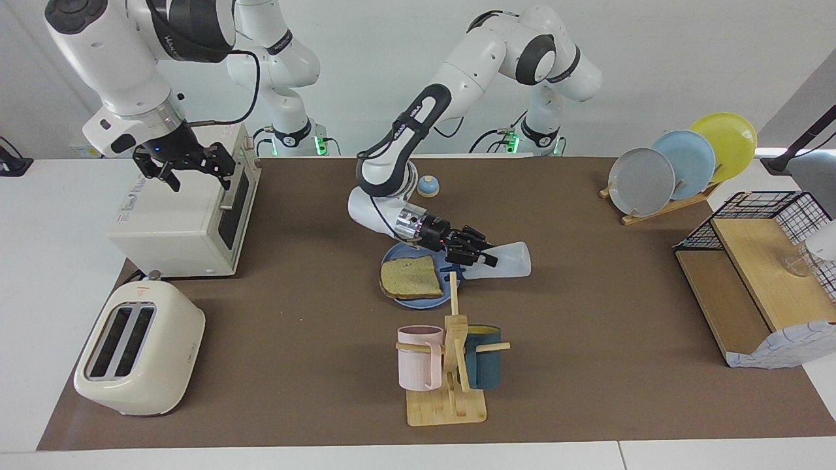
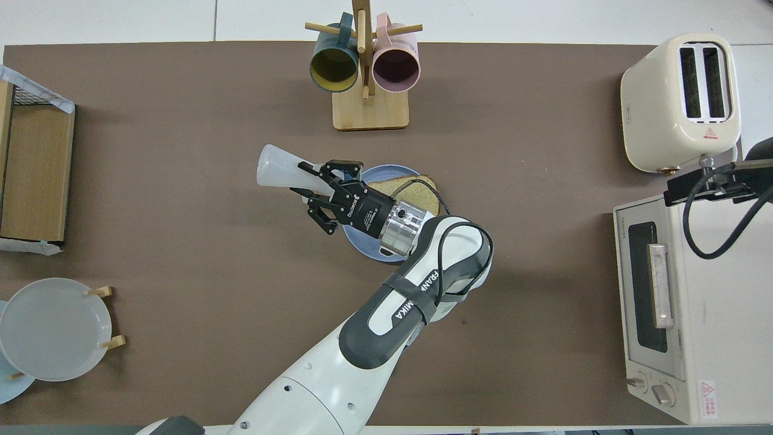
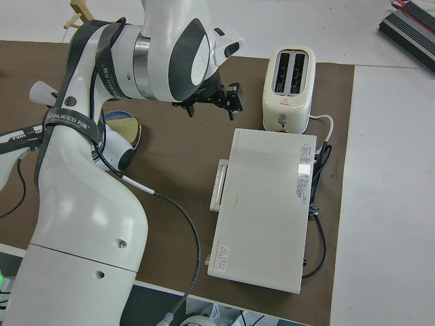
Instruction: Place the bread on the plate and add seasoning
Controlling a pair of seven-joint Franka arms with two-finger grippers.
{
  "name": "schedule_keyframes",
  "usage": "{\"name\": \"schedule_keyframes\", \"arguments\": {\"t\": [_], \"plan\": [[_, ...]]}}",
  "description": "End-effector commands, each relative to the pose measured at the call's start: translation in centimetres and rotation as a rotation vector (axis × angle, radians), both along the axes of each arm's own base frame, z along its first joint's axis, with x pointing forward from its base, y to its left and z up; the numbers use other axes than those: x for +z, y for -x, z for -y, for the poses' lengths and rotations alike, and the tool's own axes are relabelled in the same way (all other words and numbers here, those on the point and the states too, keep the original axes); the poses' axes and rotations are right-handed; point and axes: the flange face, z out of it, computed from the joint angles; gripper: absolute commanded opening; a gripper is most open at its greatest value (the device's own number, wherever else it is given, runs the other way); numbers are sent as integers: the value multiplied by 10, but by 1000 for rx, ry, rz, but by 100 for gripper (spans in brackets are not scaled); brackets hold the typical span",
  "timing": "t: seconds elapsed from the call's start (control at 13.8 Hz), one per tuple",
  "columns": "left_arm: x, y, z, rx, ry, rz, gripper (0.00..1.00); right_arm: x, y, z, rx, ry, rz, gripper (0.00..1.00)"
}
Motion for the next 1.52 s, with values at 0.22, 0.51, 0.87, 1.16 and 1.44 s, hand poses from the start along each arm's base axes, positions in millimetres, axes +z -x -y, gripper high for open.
{"name": "schedule_keyframes", "arguments": {"t": [0.22,0.51,0.87,1.16,1.44], "plan": [[8,48,41,-41,19,-14,0,2,4,3,18,-1,-6,100],[0,12,17,-22,37,-22,0,2,4,3,18,-1,-6,100],[27,21,20,32,140,-51,0,2,4,3,18,-1,-4,100],[150,30,-6,162,502,-67,0,2,4,3,18,-1,-6,100],[252,-4,-89,388,975,-13,0,2,4,3,18,-1,-6,100]]}}
